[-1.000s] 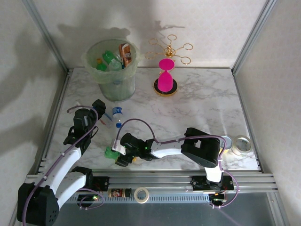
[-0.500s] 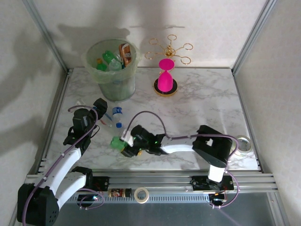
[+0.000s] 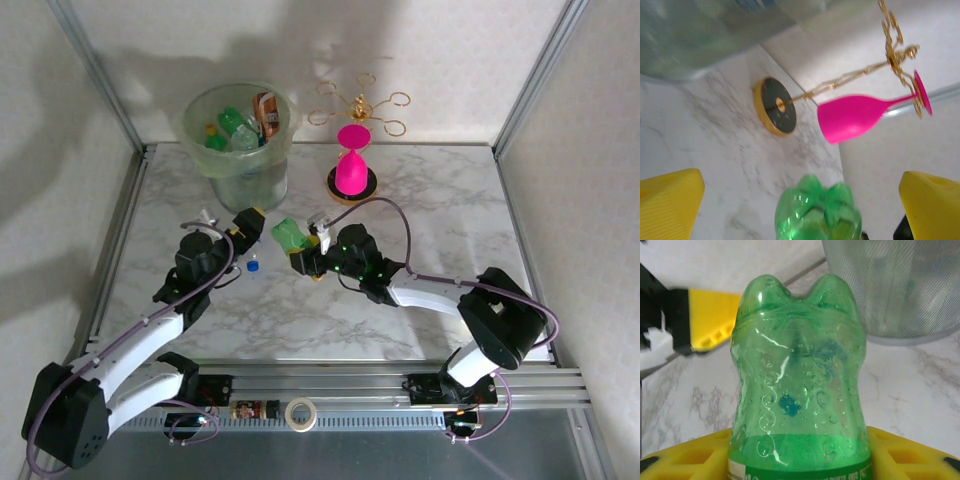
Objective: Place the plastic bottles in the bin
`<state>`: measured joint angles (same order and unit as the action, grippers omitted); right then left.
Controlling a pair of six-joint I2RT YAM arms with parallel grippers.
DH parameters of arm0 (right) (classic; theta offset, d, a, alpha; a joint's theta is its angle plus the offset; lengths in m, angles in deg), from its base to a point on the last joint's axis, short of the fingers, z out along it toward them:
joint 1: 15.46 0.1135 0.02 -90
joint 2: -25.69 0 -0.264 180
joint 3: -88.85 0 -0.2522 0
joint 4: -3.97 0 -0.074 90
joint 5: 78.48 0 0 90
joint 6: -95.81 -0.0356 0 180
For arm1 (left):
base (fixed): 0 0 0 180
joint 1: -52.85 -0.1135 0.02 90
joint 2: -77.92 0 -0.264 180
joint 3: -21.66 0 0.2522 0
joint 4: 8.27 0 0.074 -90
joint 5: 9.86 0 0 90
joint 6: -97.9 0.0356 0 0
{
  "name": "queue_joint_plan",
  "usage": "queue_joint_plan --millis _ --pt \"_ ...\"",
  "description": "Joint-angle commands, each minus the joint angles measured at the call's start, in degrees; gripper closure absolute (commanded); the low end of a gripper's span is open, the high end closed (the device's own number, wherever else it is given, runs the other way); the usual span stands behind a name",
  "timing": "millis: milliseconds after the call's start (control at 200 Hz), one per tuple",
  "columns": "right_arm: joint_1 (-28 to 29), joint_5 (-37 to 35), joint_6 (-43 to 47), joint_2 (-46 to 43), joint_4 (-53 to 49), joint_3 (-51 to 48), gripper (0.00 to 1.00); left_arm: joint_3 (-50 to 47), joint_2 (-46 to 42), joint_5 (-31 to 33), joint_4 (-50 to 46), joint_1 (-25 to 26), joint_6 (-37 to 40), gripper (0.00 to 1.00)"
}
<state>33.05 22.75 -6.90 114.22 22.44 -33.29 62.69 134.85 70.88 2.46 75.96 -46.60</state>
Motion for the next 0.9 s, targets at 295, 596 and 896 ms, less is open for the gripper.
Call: queue_joint_plan --millis 295,596,896 --pt "-0.9 1.3 0.2 -4.2 3.6 -0.2 0.54 6.8 9.5 -2.6 6.3 10.1 -0.2 0.0" --pt "-0.9 1.7 1.0 -5.5 4.5 -1.1 0.54 8.2 12.0 -3.0 6.1 11.6 0.7 0.17" --pt "-0.9 2.0 1.2 -5.9 4.4 -1.4 0.44 8.6 12.5 -1.5 6.4 11.8 1.3 0.42"
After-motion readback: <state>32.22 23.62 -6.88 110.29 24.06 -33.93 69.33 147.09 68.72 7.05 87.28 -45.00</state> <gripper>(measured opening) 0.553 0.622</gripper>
